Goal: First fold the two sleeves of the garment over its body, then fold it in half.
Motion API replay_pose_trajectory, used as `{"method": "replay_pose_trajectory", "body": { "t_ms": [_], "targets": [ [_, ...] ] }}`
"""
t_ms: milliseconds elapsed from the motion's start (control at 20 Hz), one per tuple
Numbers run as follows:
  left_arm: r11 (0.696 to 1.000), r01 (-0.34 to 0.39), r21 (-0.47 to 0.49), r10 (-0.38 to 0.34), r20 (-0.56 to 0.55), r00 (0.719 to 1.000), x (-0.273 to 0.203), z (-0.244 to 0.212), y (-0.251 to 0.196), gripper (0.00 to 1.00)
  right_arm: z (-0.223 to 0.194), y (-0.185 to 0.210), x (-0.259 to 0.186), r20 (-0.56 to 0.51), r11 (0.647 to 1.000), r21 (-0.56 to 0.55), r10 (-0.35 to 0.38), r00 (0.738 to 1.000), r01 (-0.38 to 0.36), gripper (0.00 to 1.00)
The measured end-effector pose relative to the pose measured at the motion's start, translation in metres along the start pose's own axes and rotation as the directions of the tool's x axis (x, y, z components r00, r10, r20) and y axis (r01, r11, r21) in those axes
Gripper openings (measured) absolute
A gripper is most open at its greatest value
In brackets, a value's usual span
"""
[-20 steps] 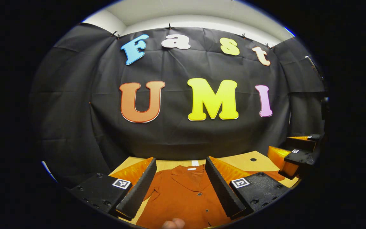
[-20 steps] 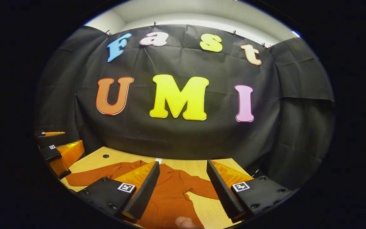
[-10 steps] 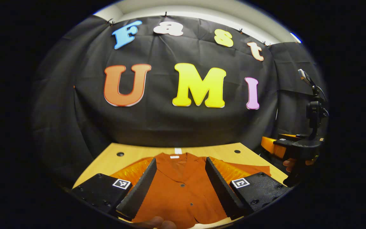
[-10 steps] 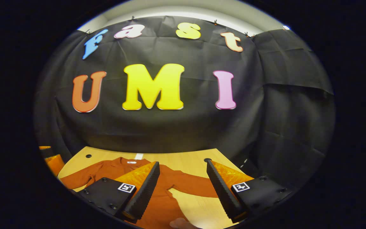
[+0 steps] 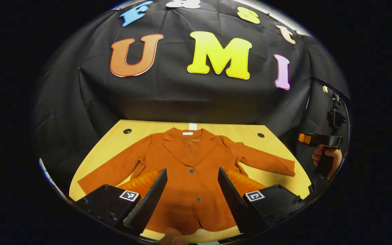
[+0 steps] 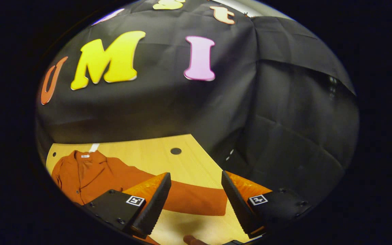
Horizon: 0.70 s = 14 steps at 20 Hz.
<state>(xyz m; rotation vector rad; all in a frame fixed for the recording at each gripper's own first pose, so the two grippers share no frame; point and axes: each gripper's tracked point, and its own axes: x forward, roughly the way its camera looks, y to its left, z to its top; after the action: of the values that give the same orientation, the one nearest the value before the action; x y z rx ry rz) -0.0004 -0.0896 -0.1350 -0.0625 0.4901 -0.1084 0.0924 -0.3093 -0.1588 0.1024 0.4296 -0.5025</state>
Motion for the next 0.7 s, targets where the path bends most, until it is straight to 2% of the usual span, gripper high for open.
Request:
{"method": "replay_pose_trajectory", "body": {
  "t_ms": [50,200,400,500,600,700],
  "targets": [
    [1.0,0.001,-0.012,-0.001,-0.03,1.0,0.003,-0.008,-0.005,0.98,-0.014,-0.011,0.019,-0.061,1.0,0.001,-0.025,0.998,0.025,0.95],
    [0.999,-0.033,-0.004,0.033,-0.091,0.995,0.009,-0.029,-0.007,0.97,-0.064,-0.032,0.064,-0.269,0.999,-0.012,-0.043,0.962,0.041,0.95],
    [0.999,-0.042,-0.002,0.041,-0.133,0.99,0.011,-0.045,-0.02,0.98,-0.115,-0.037,0.091,-0.497,1.0,0.02,0.016,0.868,-0.007,0.95],
    [0.999,-0.021,-0.037,0.016,-0.146,0.989,0.01,-0.051,-0.032,0.97,-0.13,-0.039,0.098,-0.56,0.997,0.08,0.05,0.827,-0.006,0.95],
    [0.999,-0.034,-0.039,0.028,-0.143,0.989,0.01,-0.053,-0.035,0.97,-0.142,-0.048,0.104,-0.609,0.995,0.097,0.047,0.792,0.015,0.95],
    [0.998,-0.049,-0.035,0.043,-0.149,0.988,0.012,-0.055,-0.036,0.98,-0.151,-0.047,0.112,-0.653,0.991,0.135,0.079,0.753,0.013,0.94]
  ]
}}
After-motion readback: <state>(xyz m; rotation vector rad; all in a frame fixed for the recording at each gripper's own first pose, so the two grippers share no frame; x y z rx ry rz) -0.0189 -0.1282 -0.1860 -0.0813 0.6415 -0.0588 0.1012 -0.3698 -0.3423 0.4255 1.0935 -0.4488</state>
